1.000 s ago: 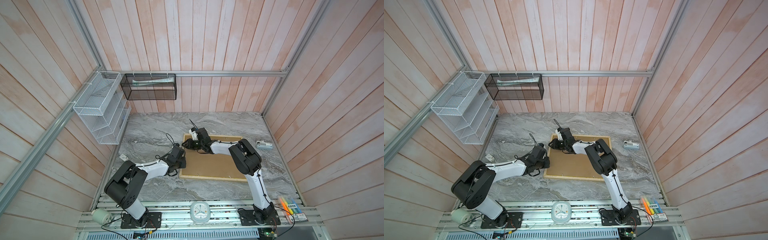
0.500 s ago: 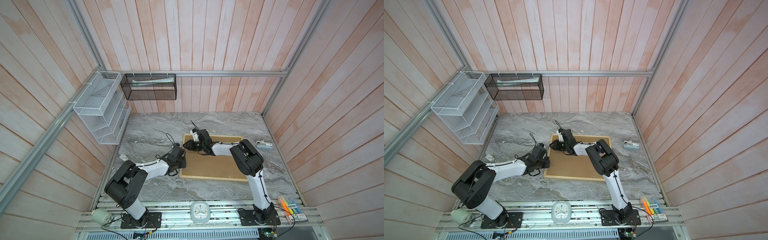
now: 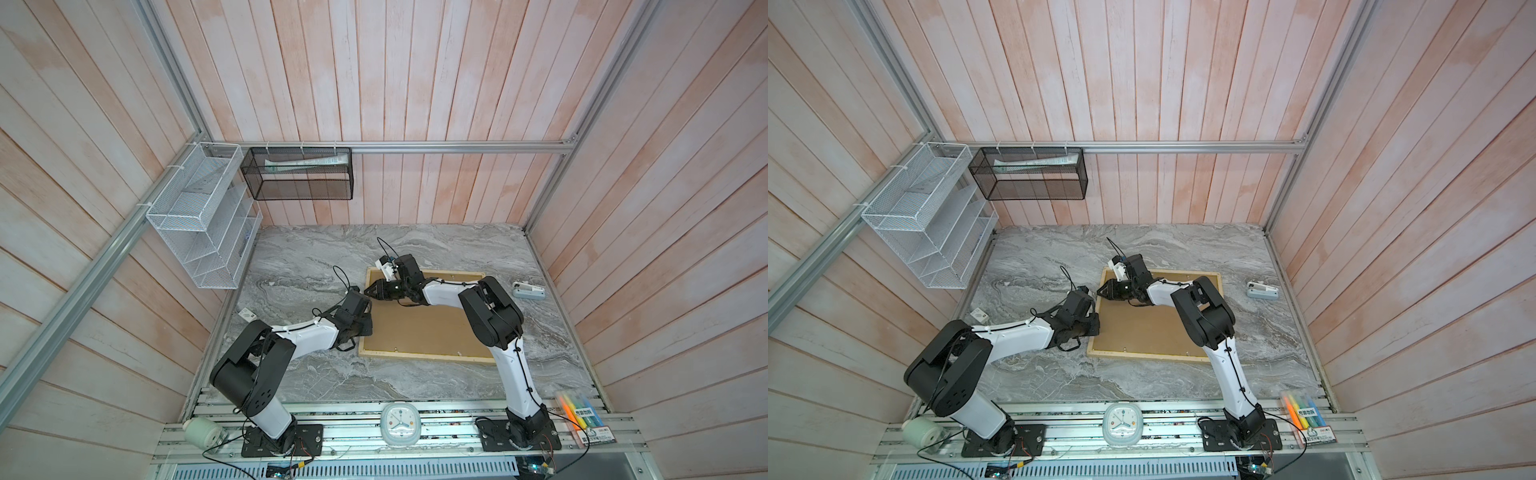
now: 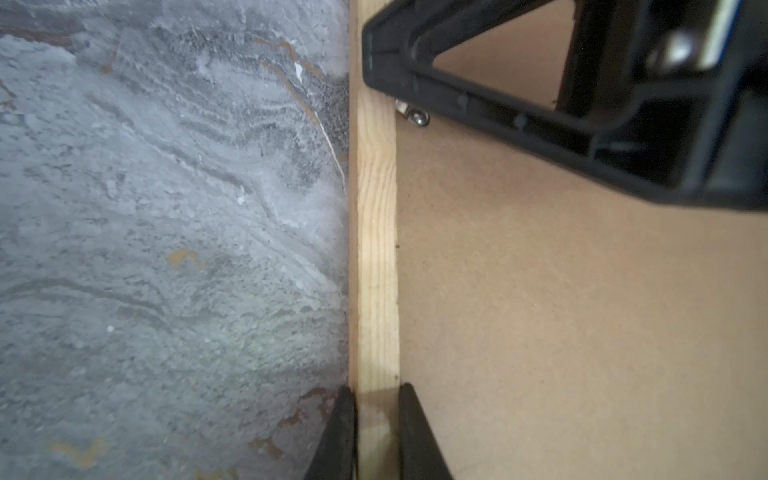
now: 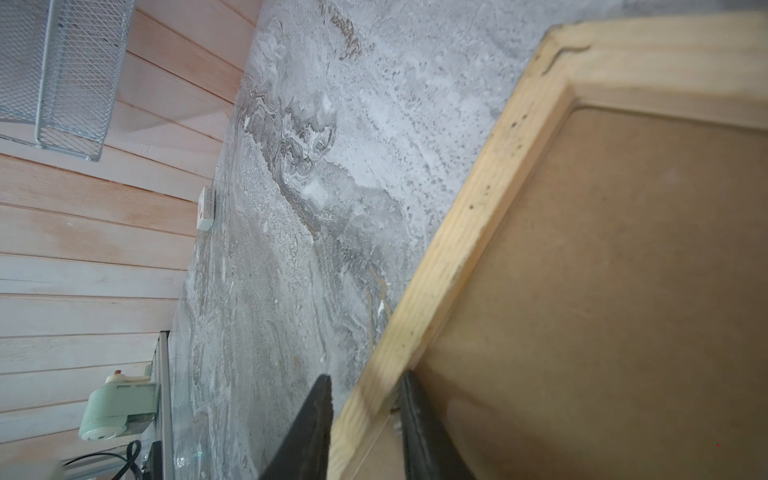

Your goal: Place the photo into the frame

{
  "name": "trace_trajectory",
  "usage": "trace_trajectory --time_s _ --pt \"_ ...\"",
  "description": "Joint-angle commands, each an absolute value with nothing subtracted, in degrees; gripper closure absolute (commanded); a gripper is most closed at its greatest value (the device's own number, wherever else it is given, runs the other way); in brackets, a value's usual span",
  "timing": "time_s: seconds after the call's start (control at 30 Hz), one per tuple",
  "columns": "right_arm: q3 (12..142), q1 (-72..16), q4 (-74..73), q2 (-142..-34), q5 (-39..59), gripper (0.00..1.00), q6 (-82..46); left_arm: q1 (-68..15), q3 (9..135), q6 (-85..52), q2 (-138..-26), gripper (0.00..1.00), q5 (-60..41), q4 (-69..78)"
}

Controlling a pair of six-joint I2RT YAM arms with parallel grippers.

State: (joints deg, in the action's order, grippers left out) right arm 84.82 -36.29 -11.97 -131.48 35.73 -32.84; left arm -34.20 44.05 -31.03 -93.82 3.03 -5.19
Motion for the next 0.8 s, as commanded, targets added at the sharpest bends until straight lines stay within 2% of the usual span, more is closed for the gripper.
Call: trace_trajectory --time_s 0.0,0.17,0.27,0.43,0.77 --pt "82.8 -39.0 -0.5 -137.2 40.5 0.69 -31.0 -35.9 45.0 -30.0 -97.1 0.94 -5.0 -3.2" --pt "82.9 -39.1 -0.3 -136.7 41.2 0.69 -30.7 -35.9 45.2 -29.8 -97.1 0.94 -4.6 -3.5" --pt "83.5 -38.6 1.8 -136.2 34.8 0.69 -30.9 -35.9 45.1 -29.9 -97.1 0.94 -4.5 -3.4" --pt "82.2 -36.2 0.0 -135.3 29.8 0.69 -33.7 -35.9 44.6 -30.1 -96.9 0.95 -4.6 -3.2" --pt "82.3 -36.0 1.8 -134.8 29.3 0.69 -32.1 -35.9 44.3 -30.1 -96.8 0.94 -4.3 -3.1"
